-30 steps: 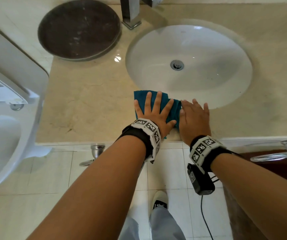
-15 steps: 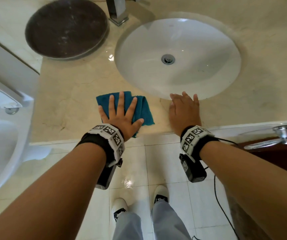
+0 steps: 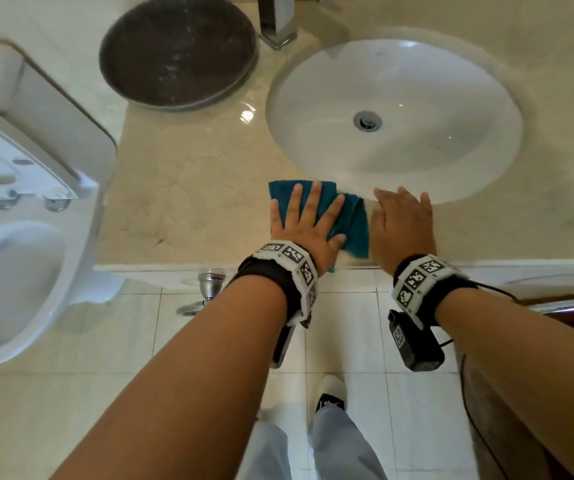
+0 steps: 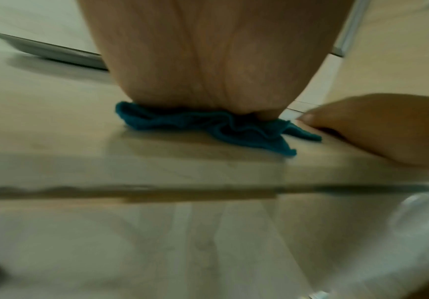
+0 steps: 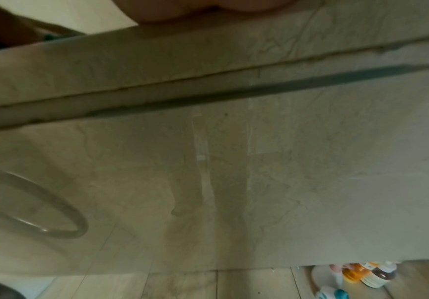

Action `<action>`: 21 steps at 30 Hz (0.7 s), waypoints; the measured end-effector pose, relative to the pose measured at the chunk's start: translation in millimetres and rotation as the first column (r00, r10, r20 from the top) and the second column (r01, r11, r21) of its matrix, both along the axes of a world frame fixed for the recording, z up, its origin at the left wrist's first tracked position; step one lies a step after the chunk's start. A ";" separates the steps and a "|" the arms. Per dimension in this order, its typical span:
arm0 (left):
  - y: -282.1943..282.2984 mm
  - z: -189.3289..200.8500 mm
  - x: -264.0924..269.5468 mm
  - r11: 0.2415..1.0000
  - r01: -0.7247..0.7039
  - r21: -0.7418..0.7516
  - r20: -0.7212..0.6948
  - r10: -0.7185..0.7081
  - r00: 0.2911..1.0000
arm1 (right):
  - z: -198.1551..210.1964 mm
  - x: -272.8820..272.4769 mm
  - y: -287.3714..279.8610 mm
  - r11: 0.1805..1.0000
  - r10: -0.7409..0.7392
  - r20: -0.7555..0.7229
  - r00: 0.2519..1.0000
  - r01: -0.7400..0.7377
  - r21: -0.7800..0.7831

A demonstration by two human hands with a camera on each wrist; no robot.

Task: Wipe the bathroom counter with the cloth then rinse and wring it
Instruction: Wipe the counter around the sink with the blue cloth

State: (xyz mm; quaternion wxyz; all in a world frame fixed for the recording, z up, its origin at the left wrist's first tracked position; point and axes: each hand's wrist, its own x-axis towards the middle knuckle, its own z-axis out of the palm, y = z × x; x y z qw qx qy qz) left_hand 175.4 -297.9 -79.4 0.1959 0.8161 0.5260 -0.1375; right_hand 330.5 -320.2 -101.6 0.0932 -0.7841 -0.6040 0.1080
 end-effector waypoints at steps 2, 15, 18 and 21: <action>11.4 1.0 -24.4 0.994 -0.106 -0.027 -0.009 0.106 0.994 | 1.4 0.0 1.7 0.999 0.000 0.010 1.000 0.000 -0.042; 45.8 6.4 -163.9 0.854 -0.519 -0.038 -0.072 0.515 0.854 | 2.1 -104.4 34.5 0.979 0.079 0.060 0.995 -0.065 -0.195; 51.0 6.5 -169.5 0.860 -0.509 -0.044 -0.075 0.505 0.860 | -2.4 -110.8 39.3 0.986 0.057 0.092 0.994 -0.041 -0.161; 57.8 6.5 -169.7 0.873 -0.487 -0.020 -0.063 0.485 0.872 | -5.5 -113.2 39.7 0.992 0.040 0.112 0.993 -0.026 -0.127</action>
